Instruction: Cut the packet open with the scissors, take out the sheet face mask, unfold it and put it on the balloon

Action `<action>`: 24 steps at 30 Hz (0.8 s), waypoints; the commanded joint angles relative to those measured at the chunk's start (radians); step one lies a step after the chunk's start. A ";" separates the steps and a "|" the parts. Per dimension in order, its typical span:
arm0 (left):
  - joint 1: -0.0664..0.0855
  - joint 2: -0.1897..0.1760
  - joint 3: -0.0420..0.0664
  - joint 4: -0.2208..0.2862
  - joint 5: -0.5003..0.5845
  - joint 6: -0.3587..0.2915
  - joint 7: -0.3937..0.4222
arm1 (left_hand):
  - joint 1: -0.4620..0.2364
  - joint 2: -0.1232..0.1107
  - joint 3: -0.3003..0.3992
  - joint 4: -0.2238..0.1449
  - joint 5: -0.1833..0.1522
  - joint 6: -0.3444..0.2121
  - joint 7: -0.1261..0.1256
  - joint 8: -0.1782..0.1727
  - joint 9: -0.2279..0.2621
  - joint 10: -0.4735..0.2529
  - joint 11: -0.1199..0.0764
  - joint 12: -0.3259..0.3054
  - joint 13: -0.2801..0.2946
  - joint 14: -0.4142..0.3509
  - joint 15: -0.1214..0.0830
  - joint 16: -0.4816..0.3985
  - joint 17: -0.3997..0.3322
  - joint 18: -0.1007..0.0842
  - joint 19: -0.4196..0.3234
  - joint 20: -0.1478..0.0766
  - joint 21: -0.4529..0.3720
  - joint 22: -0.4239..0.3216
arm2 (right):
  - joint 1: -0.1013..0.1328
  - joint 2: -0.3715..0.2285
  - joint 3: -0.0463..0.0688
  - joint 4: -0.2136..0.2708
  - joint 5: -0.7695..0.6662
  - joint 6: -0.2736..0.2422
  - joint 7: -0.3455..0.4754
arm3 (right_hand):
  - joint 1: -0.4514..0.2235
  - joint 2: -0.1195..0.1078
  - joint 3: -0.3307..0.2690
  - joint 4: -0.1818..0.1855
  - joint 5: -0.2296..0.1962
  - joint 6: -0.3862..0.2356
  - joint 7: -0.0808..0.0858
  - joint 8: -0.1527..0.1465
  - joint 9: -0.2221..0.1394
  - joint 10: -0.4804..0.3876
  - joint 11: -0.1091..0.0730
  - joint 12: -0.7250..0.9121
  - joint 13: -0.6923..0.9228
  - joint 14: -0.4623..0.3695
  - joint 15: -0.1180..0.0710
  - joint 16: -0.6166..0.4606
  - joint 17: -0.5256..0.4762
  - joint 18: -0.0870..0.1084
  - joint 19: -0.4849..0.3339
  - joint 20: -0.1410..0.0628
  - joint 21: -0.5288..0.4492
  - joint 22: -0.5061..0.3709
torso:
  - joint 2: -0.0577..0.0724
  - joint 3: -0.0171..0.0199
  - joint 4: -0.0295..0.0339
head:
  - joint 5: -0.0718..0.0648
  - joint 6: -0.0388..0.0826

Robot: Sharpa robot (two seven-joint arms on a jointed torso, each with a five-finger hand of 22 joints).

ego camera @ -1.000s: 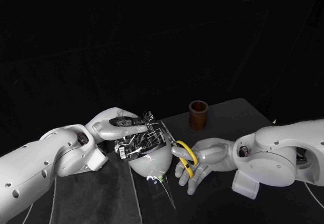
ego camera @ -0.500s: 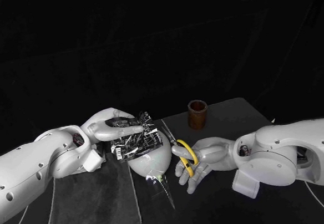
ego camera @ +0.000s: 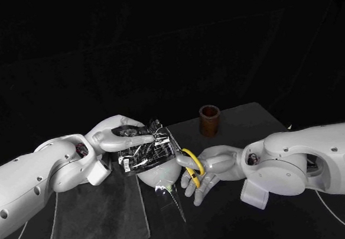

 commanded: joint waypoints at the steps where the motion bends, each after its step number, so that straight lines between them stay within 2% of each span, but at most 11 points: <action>1: 0.000 -0.001 0.001 0.007 0.009 0.024 0.023 | 0.003 0.006 0.022 -0.029 0.004 0.007 0.002 0.007 0.022 0.002 -0.008 0.001 0.001 -0.002 -0.003 0.001 0.001 0.013 -0.008 0.000 0.004 0.001 | -0.001 0.002 0.000 0.004 -0.001 0.025 0.014 | 0.000 0.011 0.006 0.000 0.004 -0.029 0.039 -0.006 -0.001 0.009 0.005 0.004 -0.003 -0.001 -0.004 -0.005 -0.002 0.012 0.001 0.008 -0.008 -0.002 | -0.001 -0.0001 -0.0014 | -0.001 -0.001; 4: 0.000 -0.002 0.001 0.006 0.009 0.026 0.024 | 0.003 0.006 0.022 -0.029 0.004 0.007 0.002 0.007 0.022 0.002 -0.008 0.001 0.001 -0.002 -0.003 0.001 0.001 0.013 -0.008 0.000 0.004 0.001 | -0.001 -0.002 0.000 0.015 -0.001 0.026 0.013 | 0.000 0.013 0.008 -0.001 0.003 -0.029 0.039 -0.007 -0.002 0.009 0.006 0.004 -0.006 -0.001 -0.004 -0.006 -0.004 0.012 0.001 0.009 -0.009 -0.003 | -0.001 0.0004 -0.0030 | 0.000 -0.001; 15: -0.003 -0.002 0.001 -0.004 0.010 0.040 0.029 | 0.002 0.006 0.022 -0.030 0.004 0.007 0.002 0.007 0.022 0.002 -0.008 0.000 0.001 -0.003 -0.003 0.001 0.001 0.012 -0.010 0.000 0.005 0.002 | -0.001 -0.041 0.000 0.045 0.000 0.031 0.020 | 0.002 0.022 0.015 -0.001 0.002 -0.027 0.039 -0.009 -0.004 0.011 0.006 0.004 -0.015 0.000 -0.004 -0.009 -0.008 0.012 0.002 0.009 -0.013 -0.008 | -0.002 0.0014 -0.0025 | 0.000 -0.002; 24: -0.008 -0.006 0.002 0.004 0.010 0.054 0.034 | 0.002 0.006 0.022 -0.030 0.004 0.007 0.002 0.006 0.022 0.001 -0.008 0.000 0.001 -0.003 -0.003 0.000 0.001 0.012 -0.010 0.000 0.006 0.002 | -0.001 -0.041 0.001 0.035 0.000 0.052 0.032 | 0.005 0.039 0.030 -0.001 -0.002 -0.026 0.040 -0.012 -0.007 0.013 0.006 0.004 -0.027 0.002 -0.003 -0.013 -0.014 0.013 0.005 0.010 -0.018 -0.013 | -0.001 0.0008 -0.0001 | 0.002 -0.002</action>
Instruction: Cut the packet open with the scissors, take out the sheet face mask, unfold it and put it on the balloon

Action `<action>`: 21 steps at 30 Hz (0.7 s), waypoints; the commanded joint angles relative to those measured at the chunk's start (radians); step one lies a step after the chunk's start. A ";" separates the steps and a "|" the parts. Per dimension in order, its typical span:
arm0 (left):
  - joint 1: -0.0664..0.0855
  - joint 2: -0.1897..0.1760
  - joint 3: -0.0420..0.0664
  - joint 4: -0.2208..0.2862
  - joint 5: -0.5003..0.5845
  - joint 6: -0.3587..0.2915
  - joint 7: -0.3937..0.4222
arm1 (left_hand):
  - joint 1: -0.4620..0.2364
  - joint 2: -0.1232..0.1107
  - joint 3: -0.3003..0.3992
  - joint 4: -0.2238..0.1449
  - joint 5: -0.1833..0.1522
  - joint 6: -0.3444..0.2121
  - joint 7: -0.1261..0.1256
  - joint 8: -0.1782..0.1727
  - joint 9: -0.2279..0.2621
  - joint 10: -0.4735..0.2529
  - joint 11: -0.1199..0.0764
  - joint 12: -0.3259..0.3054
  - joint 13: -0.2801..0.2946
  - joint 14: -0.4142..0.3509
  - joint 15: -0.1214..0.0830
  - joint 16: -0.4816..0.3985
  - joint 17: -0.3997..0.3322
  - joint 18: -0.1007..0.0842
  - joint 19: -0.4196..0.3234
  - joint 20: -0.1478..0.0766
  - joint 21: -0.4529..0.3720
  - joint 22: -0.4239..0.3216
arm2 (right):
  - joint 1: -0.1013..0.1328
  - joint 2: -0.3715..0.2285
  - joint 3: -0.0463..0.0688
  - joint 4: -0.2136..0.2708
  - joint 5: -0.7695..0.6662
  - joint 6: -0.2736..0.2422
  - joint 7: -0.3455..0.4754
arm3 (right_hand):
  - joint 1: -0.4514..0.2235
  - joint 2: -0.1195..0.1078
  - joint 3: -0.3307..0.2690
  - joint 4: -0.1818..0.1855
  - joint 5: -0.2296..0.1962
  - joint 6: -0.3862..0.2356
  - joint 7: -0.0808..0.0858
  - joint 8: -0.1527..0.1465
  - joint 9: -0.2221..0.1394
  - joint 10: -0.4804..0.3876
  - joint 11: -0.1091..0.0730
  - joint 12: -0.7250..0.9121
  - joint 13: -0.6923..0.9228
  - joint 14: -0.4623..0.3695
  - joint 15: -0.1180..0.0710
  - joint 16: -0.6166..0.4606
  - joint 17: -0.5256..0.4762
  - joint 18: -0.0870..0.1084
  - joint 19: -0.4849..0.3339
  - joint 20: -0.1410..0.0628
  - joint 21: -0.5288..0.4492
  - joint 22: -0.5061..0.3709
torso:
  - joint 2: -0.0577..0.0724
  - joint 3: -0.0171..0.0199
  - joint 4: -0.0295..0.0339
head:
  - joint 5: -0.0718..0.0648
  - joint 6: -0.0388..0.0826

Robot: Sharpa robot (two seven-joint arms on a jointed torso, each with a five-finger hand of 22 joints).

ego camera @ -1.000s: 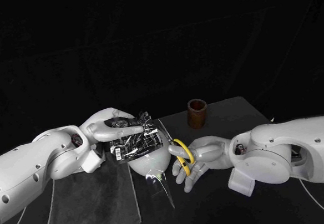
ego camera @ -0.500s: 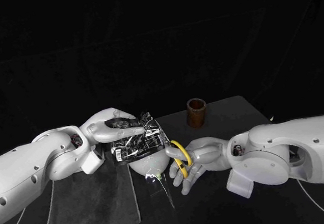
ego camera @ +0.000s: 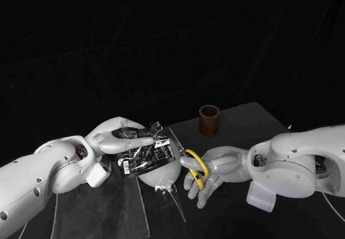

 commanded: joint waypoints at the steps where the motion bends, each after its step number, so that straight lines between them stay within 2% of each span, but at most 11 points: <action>1: 0.000 -0.001 0.001 0.007 0.009 0.027 0.022 | 0.005 0.009 0.022 -0.030 0.003 0.009 0.001 0.003 0.022 0.002 -0.008 0.000 0.001 -0.005 -0.005 0.000 0.001 0.013 -0.007 0.004 0.006 0.001 | 0.000 0.003 0.001 -0.005 -0.001 0.038 0.025 | 0.000 0.016 0.008 -0.001 -0.003 -0.019 0.026 -0.004 -0.002 0.014 0.006 0.003 -0.004 0.001 -0.009 -0.004 -0.002 0.021 0.002 0.006 -0.006 -0.002 | 0.001 -0.0005 0.0020 | 0.000 -0.001; 17: -0.002 -0.004 0.002 0.016 0.009 0.034 0.031 | 0.005 0.009 0.022 -0.031 0.003 0.009 0.000 0.002 0.022 0.001 -0.008 0.000 0.001 -0.005 -0.005 0.000 0.001 0.012 -0.008 0.004 0.007 0.002 | -0.001 0.025 0.001 -0.004 0.008 0.069 0.029 | 0.002 0.028 0.017 -0.001 -0.005 -0.018 0.026 -0.006 -0.004 0.017 0.006 0.004 -0.013 0.003 -0.009 -0.006 -0.006 0.021 0.004 0.007 -0.009 -0.006 | 0.000 -0.0006 0.0001 | 0.002 -0.004; 19: -0.002 -0.004 0.002 0.015 0.009 0.034 0.032 | 0.005 0.009 0.022 -0.031 0.003 0.009 0.000 0.002 0.022 0.001 -0.008 0.000 0.001 -0.005 -0.005 0.000 0.001 0.012 -0.008 0.004 0.007 0.002 | -0.001 0.026 0.001 -0.003 0.009 0.070 0.031 | 0.001 0.035 0.023 -0.001 -0.005 -0.016 0.026 -0.006 -0.005 0.019 0.005 0.004 -0.017 0.004 -0.009 -0.007 -0.008 0.021 0.006 0.006 -0.011 -0.008 | 0.000 -0.0006 0.0001 | 0.002 -0.004; 21: -0.002 -0.004 0.002 0.015 0.009 0.036 0.032 | 0.005 0.009 0.022 -0.031 0.003 0.009 0.000 0.002 0.022 0.001 -0.008 0.000 0.001 -0.005 -0.005 0.000 0.001 0.012 -0.008 0.004 0.007 0.002 | -0.001 0.025 0.001 -0.002 0.010 0.071 0.034 | 0.003 0.051 0.035 -0.002 -0.007 -0.014 0.025 -0.007 -0.007 0.022 0.005 0.005 -0.022 0.007 -0.010 -0.008 -0.010 0.021 0.008 0.006 -0.013 -0.011 | 0.000 -0.0005 0.0000 | 0.003 -0.004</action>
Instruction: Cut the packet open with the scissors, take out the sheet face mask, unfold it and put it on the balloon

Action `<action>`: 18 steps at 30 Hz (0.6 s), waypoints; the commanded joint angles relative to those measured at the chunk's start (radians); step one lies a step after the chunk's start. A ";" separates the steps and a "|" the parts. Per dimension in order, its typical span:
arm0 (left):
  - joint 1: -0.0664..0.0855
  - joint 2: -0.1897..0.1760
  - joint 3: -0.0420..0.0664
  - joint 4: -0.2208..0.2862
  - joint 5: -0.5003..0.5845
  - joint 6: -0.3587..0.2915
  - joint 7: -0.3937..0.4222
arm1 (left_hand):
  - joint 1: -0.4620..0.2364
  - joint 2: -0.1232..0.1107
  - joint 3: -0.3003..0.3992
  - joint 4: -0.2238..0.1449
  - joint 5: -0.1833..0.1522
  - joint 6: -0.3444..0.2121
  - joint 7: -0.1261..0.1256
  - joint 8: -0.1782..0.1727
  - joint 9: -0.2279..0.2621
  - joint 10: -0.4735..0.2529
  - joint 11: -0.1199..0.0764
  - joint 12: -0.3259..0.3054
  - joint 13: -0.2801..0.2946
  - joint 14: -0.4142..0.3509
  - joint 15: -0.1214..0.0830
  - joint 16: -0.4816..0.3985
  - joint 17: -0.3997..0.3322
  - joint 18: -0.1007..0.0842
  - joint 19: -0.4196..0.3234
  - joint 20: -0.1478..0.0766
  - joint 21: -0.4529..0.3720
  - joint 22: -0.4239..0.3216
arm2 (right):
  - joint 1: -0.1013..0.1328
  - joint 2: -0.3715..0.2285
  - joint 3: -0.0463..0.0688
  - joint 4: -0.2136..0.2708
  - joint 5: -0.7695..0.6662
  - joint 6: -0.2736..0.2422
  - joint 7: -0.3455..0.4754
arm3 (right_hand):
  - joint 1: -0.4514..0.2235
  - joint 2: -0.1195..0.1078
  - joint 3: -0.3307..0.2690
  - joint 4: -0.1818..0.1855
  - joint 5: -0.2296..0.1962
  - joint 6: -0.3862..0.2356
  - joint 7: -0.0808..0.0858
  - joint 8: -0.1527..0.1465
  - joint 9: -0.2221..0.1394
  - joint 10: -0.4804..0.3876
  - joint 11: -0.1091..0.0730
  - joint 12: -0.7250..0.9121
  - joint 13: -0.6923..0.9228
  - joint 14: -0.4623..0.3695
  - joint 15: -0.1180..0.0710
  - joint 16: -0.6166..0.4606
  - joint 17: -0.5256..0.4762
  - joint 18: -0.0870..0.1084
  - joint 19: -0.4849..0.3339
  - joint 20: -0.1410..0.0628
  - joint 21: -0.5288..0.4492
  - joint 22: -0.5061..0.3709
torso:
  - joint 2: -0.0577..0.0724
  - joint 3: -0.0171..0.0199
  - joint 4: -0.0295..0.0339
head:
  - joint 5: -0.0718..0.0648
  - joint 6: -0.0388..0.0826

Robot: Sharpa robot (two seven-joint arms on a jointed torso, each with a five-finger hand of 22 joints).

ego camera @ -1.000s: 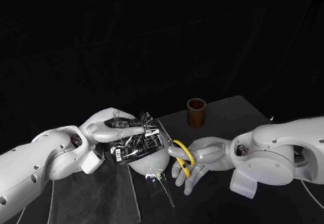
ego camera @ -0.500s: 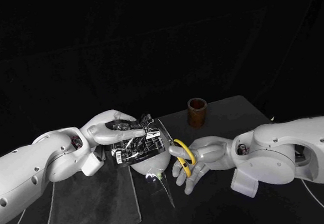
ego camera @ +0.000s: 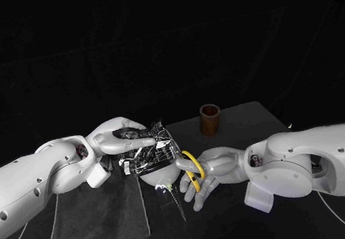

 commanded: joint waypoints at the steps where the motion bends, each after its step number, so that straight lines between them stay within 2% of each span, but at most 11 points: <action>1: 0.000 0.002 0.002 0.002 0.009 0.019 0.021 | 0.002 0.006 0.024 -0.028 0.004 0.009 0.000 0.006 0.022 0.001 -0.008 0.000 0.001 -0.003 -0.002 0.000 0.001 0.012 -0.004 0.000 0.007 0.001 | -0.001 0.001 0.000 0.004 0.007 0.033 0.023 | 0.006 0.019 0.013 0.000 -0.008 -0.008 0.016 -0.006 -0.002 0.018 0.006 0.005 -0.005 0.004 -0.006 -0.004 -0.002 0.009 0.006 0.003 -0.004 -0.002 | -0.001 0.0003 -0.0004 | 0.000 0.000; 3: 0.000 0.002 0.002 0.002 0.009 0.023 0.021 | 0.002 0.006 0.024 -0.028 0.004 0.009 0.000 0.006 0.022 0.001 -0.008 0.000 0.001 -0.003 -0.002 0.000 0.001 0.012 -0.004 0.000 0.007 0.001 | -0.001 -0.002 0.000 0.004 0.007 0.034 0.029 | 0.019 0.064 0.045 -0.002 -0.010 -0.002 0.014 -0.006 -0.004 0.025 0.004 0.006 -0.013 0.008 -0.007 -0.006 -0.006 0.009 0.010 0.002 -0.006 -0.006 | -0.001 0.0001 -0.0005 | 0.000 0.001; 4: 0.000 0.002 0.002 0.002 0.009 0.024 0.021 | 0.002 0.006 0.024 -0.028 0.004 0.009 0.000 0.006 0.022 0.001 -0.008 0.000 0.001 -0.003 -0.002 0.000 0.001 0.012 -0.005 0.000 0.007 0.001 | -0.001 -0.003 0.001 0.004 0.007 0.034 0.031 | 0.019 0.064 0.045 -0.002 -0.010 -0.002 0.014 -0.006 -0.004 0.025 0.004 0.006 -0.013 0.008 -0.007 -0.006 -0.006 0.009 0.010 0.002 -0.006 -0.006 | -0.001 0.0001 -0.0008 | 0.000 0.000; 5: 0.000 0.003 0.002 0.002 0.009 0.025 0.021 | 0.001 0.007 0.024 -0.028 0.004 0.009 0.000 0.006 0.022 0.001 -0.008 0.000 0.001 -0.003 -0.002 0.000 0.001 0.012 -0.006 0.000 0.008 0.002 | 0.000 -0.004 0.001 0.004 0.008 0.035 0.033 | 0.024 0.079 0.055 -0.002 -0.011 0.001 0.014 -0.006 -0.004 0.028 0.003 0.006 -0.016 0.009 -0.007 -0.006 -0.007 0.009 0.011 0.001 -0.007 -0.008 | -0.001 0.0000 -0.0006 | 0.000 0.001; 6: 0.000 0.003 0.002 0.002 0.009 0.026 0.021 | 0.001 0.007 0.024 -0.028 0.004 0.009 0.000 0.006 0.022 0.001 -0.008 0.000 0.001 -0.003 -0.002 0.000 0.001 0.012 -0.006 0.000 0.008 0.002 | 0.000 -0.004 0.001 0.003 0.008 0.037 0.035 | 0.031 0.102 0.068 -0.004 -0.011 0.006 0.012 -0.005 -0.005 0.034 0.002 0.008 -0.019 0.009 -0.008 -0.007 -0.009 0.009 0.012 0.001 -0.009 -0.009 | -0.001 0.0004 -0.0005 | 0.000 0.001; 7: 0.000 0.003 0.002 0.002 0.009 0.028 0.021 | 0.001 0.007 0.024 -0.028 0.004 0.009 0.000 0.006 0.022 0.001 -0.008 0.000 0.001 -0.003 -0.002 0.000 0.001 0.012 -0.006 0.000 0.008 0.002 | 0.000 -0.004 0.001 0.002 0.008 0.039 0.037 | 0.033 0.111 0.073 -0.004 -0.012 0.009 0.011 -0.004 -0.006 0.037 0.001 0.008 -0.021 0.010 -0.008 -0.008 -0.010 0.009 0.014 0.001 -0.009 -0.011 | -0.001 0.0004 -0.0005 | 0.000 0.001; 14: 0.000 0.003 0.002 0.004 0.009 0.036 0.022 | 0.001 0.007 0.024 -0.028 0.004 0.009 0.000 0.006 0.022 0.001 -0.008 0.000 0.001 -0.003 -0.002 0.000 0.001 0.012 -0.006 0.000 0.008 0.002 | 0.000 0.010 0.001 -0.017 0.008 0.056 0.053 | 0.042 0.133 0.083 -0.005 -0.013 0.018 0.008 -0.004 -0.009 0.048 -0.002 0.009 -0.029 0.012 -0.010 -0.011 -0.015 0.009 0.017 0.000 -0.013 -0.016 | 0.000 0.0010 0.0017 | 0.003 0.005; 16: 0.000 0.003 0.002 0.005 0.009 0.040 0.022 | 0.001 0.007 0.024 -0.028 0.004 0.010 0.000 0.006 0.022 0.001 -0.008 0.000 0.001 -0.003 -0.002 0.000 0.002 0.012 -0.006 0.000 0.008 0.002 | 0.001 0.020 0.001 -0.033 0.008 0.065 0.058 | 0.049 0.156 0.090 -0.006 -0.013 0.022 0.006 -0.006 -0.011 0.054 -0.003 0.008 -0.036 0.015 -0.011 -0.013 -0.018 0.009 0.020 -0.001 -0.016 -0.020 | 0.000 0.0001 0.0013 | 0.000 0.006; 18: 0.000 0.003 0.002 0.006 0.009 0.043 0.022 | 0.001 0.007 0.024 -0.028 0.004 0.010 0.000 0.006 0.022 0.001 -0.008 0.000 0.001 -0.003 -0.002 0.000 0.002 0.012 -0.006 0.000 0.008 0.002 | 0.001 0.030 0.002 -0.047 0.008 0.073 0.061 | 0.053 0.166 0.091 -0.007 -0.014 0.024 0.006 -0.006 -0.012 0.057 -0.004 0.008 -0.039 0.016 -0.011 -0.014 -0.020 0.009 0.022 -0.001 -0.017 -0.021 | 0.000 -0.0003 0.0009 | 0.001 0.005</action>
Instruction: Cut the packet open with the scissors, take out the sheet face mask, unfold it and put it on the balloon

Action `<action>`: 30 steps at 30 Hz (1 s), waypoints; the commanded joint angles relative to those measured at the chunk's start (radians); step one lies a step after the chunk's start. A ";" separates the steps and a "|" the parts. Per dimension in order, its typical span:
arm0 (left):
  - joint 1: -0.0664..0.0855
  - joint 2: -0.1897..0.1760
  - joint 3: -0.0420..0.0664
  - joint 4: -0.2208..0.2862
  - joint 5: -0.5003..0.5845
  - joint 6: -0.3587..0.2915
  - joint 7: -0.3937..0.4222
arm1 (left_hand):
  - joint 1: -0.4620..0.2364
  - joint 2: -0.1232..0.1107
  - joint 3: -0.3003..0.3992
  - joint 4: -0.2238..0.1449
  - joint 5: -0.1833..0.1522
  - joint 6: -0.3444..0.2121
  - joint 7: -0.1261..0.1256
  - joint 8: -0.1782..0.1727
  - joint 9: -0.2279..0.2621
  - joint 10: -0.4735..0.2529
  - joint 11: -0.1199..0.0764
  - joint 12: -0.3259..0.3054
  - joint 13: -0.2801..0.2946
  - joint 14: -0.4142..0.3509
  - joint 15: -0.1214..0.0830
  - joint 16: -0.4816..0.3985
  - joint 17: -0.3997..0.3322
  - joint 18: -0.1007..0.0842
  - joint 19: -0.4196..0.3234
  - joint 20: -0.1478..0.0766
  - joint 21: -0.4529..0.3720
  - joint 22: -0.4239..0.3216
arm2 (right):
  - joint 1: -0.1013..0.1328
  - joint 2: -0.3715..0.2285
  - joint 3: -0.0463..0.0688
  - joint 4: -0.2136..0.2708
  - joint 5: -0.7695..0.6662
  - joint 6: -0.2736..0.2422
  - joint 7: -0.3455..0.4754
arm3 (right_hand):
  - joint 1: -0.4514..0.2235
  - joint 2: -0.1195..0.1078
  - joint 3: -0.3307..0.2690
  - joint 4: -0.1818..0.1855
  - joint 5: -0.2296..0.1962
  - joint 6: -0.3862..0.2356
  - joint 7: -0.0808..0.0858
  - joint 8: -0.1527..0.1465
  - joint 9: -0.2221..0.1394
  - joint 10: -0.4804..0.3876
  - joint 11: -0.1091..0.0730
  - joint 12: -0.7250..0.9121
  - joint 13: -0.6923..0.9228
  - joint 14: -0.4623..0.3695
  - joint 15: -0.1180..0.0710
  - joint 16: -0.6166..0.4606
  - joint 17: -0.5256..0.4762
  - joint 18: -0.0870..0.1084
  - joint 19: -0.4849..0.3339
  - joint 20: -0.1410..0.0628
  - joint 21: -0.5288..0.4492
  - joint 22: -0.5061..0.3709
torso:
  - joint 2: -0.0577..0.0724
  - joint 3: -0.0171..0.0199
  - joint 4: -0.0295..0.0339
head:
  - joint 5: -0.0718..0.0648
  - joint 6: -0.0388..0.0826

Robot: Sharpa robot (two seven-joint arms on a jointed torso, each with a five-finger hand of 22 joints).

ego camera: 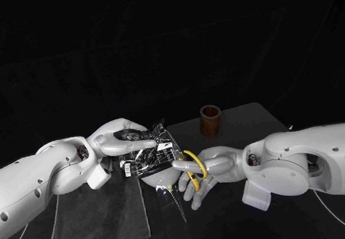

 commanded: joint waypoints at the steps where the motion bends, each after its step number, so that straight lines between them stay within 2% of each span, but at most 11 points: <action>1: 0.000 0.002 0.001 0.005 0.009 0.028 0.018 | 0.001 0.006 0.024 -0.028 0.003 0.008 0.002 0.002 0.022 -0.002 -0.006 0.000 0.001 -0.002 -0.001 0.000 0.001 0.012 -0.006 0.000 0.004 0.001 | 0.001 0.015 0.001 -0.021 0.003 0.048 0.034 | 0.001 0.012 0.007 -0.002 -0.004 0.008 0.000 -0.006 -0.001 0.013 0.004 0.003 -0.003 0.005 0.000 -0.004 -0.001 0.010 0.007 -0.001 -0.005 -0.002 | 0.001 -0.0013 -0.0004 | 0.000 0.000; 7: 0.000 0.002 0.001 0.008 0.009 0.037 0.017 | 0.000 0.007 0.024 -0.028 0.003 0.008 0.002 0.002 0.023 -0.002 -0.006 0.000 0.002 -0.002 -0.001 0.000 0.001 0.012 -0.007 0.000 0.004 0.002 | 0.001 0.033 0.001 -0.046 0.002 0.057 0.042 | 0.005 0.019 0.005 -0.003 -0.004 0.012 -0.001 -0.006 -0.002 0.019 0.003 0.004 -0.005 0.007 -0.001 -0.005 -0.003 0.010 0.009 -0.001 -0.006 -0.004 | 0.001 -0.0009 0.0007 | 0.001 0.000; 12: 0.000 0.001 0.001 0.006 0.009 0.042 0.017 | 0.000 0.007 0.024 -0.028 0.003 0.008 0.002 0.002 0.023 -0.002 -0.006 0.000 0.002 -0.002 -0.001 0.000 0.001 0.012 -0.007 0.000 0.004 0.002 | 0.003 0.037 0.002 -0.054 -0.003 0.058 0.049 | 0.008 0.024 0.003 -0.003 -0.004 0.015 -0.003 -0.006 -0.003 0.024 0.002 0.005 -0.007 0.009 -0.002 -0.005 -0.004 0.010 0.011 -0.002 -0.007 -0.005 | 0.000 -0.0013 -0.0015 | 0.000 0.001; 18: 0.000 0.001 0.001 0.005 0.009 0.049 0.015 | 0.000 0.007 0.024 -0.029 0.003 0.008 0.002 0.002 0.023 -0.002 -0.006 0.000 0.002 -0.003 -0.001 0.000 0.001 0.012 -0.007 0.000 0.005 0.002 | 0.008 0.038 0.004 -0.060 -0.017 0.056 0.058 | 0.012 0.030 0.001 -0.003 -0.004 0.019 -0.004 -0.005 -0.004 0.030 0.000 0.005 -0.009 0.010 -0.003 -0.006 -0.005 0.010 0.012 -0.002 -0.008 -0.007 | 0.000 0.0000 -0.0007 | 0.000 0.002; 30: 0.000 0.003 0.001 -0.002 0.008 0.064 0.011 | 0.000 0.007 0.024 -0.029 0.003 0.008 0.002 0.002 0.023 -0.002 -0.006 0.000 0.002 -0.003 -0.001 0.000 0.001 0.012 -0.008 0.000 0.005 0.002 | 0.025 0.031 0.007 -0.068 -0.034 0.059 0.065 | 0.020 0.043 -0.004 -0.004 -0.004 0.024 -0.006 -0.005 -0.005 0.037 -0.002 0.006 -0.013 0.012 -0.004 -0.006 -0.006 0.010 0.015 -0.003 -0.010 -0.010 | 0.000 -0.0007 -0.0012 | -0.002 0.005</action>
